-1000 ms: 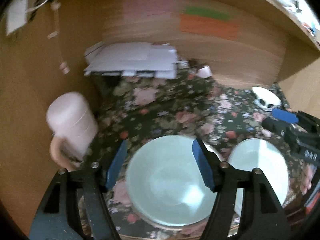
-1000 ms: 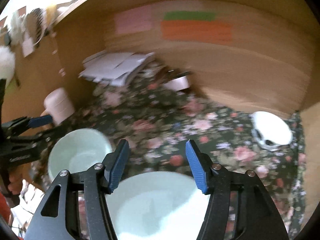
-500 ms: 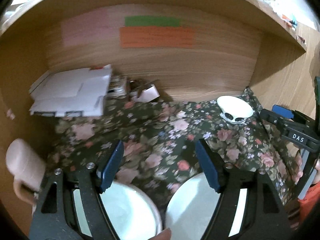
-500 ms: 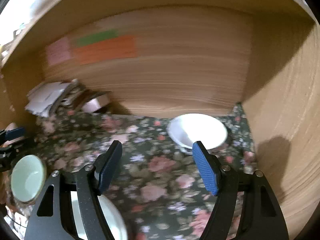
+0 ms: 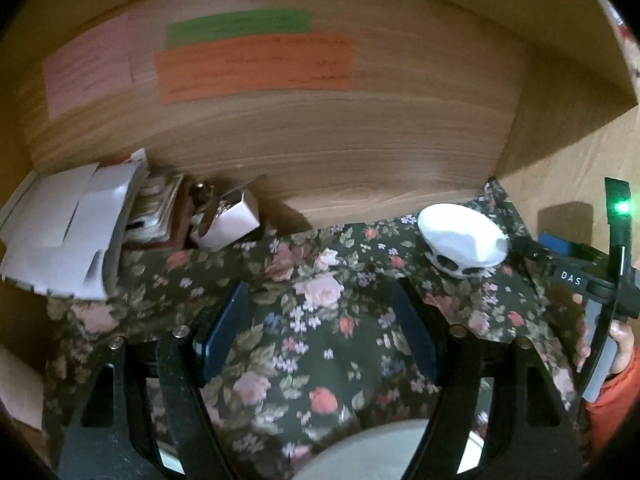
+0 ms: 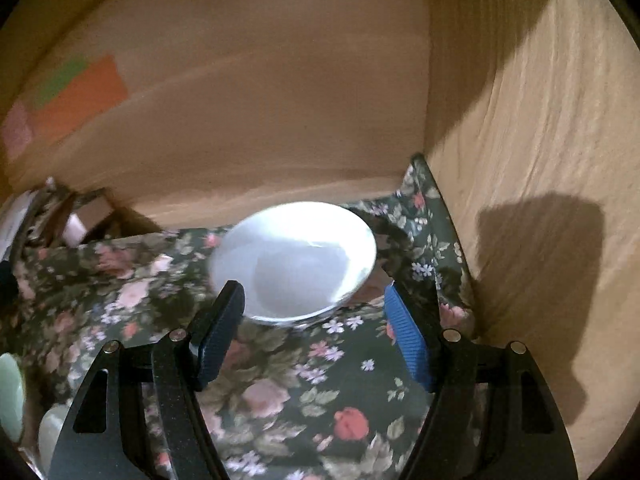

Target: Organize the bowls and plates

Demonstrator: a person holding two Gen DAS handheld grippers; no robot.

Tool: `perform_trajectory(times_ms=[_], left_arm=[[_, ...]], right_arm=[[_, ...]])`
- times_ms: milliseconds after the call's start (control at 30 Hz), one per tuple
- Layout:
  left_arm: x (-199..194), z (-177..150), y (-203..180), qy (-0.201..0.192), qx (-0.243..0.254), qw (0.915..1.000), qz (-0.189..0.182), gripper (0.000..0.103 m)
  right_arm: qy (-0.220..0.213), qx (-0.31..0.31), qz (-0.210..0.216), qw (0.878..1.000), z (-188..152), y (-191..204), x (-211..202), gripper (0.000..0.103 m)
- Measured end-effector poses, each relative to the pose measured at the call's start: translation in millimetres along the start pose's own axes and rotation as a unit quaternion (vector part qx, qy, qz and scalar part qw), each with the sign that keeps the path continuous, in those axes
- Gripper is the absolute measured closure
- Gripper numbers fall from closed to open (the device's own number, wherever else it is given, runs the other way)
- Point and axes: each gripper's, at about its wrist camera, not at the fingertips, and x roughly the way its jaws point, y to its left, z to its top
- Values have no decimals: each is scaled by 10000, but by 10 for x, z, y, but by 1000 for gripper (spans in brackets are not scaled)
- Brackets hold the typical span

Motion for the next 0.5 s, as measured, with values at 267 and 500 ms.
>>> perform_trajectory(times_ms=[267, 500], left_arm=[[384, 99, -141, 177, 235, 9995, -63, 29], [621, 136, -203, 318, 440, 9985, -62, 29]], right_arm=[[440, 160, -291, 9985, 39, -143, 492, 52], [737, 380, -155, 9964, 43, -255, 713, 63]])
